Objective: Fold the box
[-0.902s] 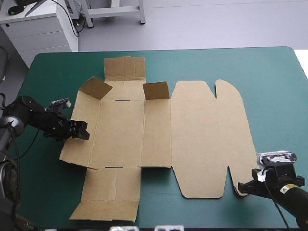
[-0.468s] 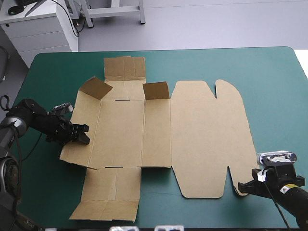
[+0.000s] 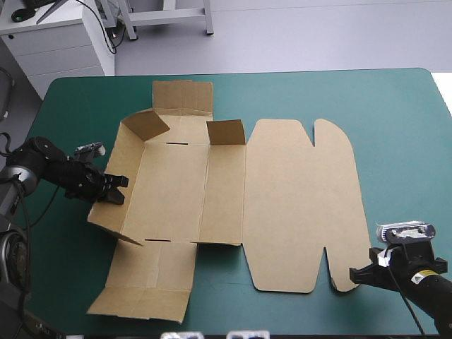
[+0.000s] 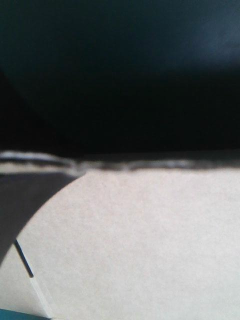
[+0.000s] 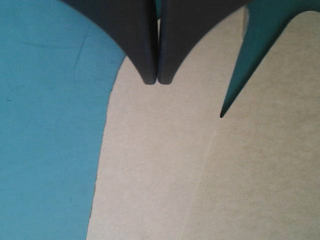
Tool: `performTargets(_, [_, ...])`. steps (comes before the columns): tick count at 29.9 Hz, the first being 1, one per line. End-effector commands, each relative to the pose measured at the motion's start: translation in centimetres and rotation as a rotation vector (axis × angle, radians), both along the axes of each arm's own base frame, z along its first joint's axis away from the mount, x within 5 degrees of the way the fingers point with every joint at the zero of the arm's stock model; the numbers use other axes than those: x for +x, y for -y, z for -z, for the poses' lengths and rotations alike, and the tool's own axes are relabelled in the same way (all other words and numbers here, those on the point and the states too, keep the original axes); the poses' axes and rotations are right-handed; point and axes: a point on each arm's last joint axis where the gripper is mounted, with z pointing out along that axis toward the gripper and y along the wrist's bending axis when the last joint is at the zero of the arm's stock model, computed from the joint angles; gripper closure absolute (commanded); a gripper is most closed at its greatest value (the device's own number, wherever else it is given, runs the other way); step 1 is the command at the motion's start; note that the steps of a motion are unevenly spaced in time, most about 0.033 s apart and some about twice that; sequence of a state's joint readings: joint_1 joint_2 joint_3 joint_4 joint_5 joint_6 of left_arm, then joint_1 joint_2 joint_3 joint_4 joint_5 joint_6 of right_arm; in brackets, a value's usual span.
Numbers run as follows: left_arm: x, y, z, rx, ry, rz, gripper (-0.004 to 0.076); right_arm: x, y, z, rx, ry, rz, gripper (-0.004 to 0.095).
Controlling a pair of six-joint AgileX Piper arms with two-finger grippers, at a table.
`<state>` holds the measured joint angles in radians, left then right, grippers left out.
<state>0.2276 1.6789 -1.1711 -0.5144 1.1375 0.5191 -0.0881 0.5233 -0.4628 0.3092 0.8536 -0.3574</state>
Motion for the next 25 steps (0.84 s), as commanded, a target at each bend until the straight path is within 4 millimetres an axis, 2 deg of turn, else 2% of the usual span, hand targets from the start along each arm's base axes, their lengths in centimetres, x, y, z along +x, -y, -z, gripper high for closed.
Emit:
performTargets(1, [0.6,0.5,-5.6,0.039,0.219,0.057,0.0731,0.4,0.0,-1.1,0.001,0.068,0.007,0.0927])
performTargets(7, [0.7,2.0,-10.6,0.326,0.417,0.317,0.0731,0.4,0.0,-1.1,0.001,0.068,0.007,0.0927])
performTargets(16, [0.5,8.8,-15.9,0.598,0.774,0.572,0.0731,0.4,0.0,-1.1,0.001,0.068,0.007,0.0927])
performTargets(25, [-1.3,17.0,-17.6,0.77,1.069,0.889,0.0731,0.4,0.1,-1.0,-0.014,0.067,0.007,0.0927])
